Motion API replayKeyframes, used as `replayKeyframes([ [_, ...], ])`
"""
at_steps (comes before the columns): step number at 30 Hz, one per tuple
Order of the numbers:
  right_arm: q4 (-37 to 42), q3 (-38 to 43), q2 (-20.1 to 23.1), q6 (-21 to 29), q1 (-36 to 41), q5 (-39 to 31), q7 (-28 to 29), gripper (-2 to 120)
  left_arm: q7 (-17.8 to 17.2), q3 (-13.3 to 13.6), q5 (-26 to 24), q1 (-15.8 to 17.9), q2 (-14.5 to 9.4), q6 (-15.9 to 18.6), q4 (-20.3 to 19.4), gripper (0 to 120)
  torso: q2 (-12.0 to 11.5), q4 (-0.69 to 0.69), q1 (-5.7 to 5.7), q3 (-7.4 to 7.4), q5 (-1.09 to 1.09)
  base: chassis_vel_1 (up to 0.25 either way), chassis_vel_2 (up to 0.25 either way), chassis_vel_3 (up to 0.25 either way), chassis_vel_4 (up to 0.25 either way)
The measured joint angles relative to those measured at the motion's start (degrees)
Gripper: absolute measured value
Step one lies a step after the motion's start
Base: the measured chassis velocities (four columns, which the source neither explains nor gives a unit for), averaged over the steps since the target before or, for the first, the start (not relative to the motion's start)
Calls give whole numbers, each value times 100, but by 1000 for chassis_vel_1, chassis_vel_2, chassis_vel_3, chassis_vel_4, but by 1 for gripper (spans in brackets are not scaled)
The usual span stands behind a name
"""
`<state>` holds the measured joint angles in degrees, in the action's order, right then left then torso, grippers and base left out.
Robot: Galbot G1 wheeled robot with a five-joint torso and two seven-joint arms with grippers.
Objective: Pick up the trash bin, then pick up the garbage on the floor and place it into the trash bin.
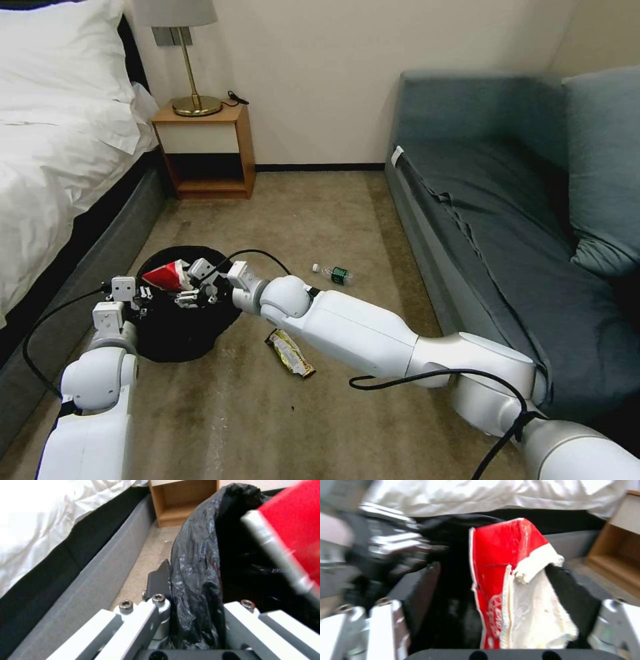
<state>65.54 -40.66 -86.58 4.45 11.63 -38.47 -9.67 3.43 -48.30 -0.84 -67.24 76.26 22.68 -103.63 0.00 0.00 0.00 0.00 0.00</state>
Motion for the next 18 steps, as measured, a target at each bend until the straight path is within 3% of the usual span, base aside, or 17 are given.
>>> replayKeyframes([
  [1,-69,160,60,43,2,7,2,94,2,-89,-48,-2,-29,4,-2,5,0,0,0,0,0,0,0,0,0],
  [4,-106,375,147,113,14,8,3,99,2,-166,-92,-35,-78,5,-16,5,0,0,0,0,0,0,0,0,0],
  [18,-159,893,651,188,358,165,-79,100,-9,-299,-198,-112,-82,-3,-109,5,1,0,0,0,1,0,0,0,0],
])
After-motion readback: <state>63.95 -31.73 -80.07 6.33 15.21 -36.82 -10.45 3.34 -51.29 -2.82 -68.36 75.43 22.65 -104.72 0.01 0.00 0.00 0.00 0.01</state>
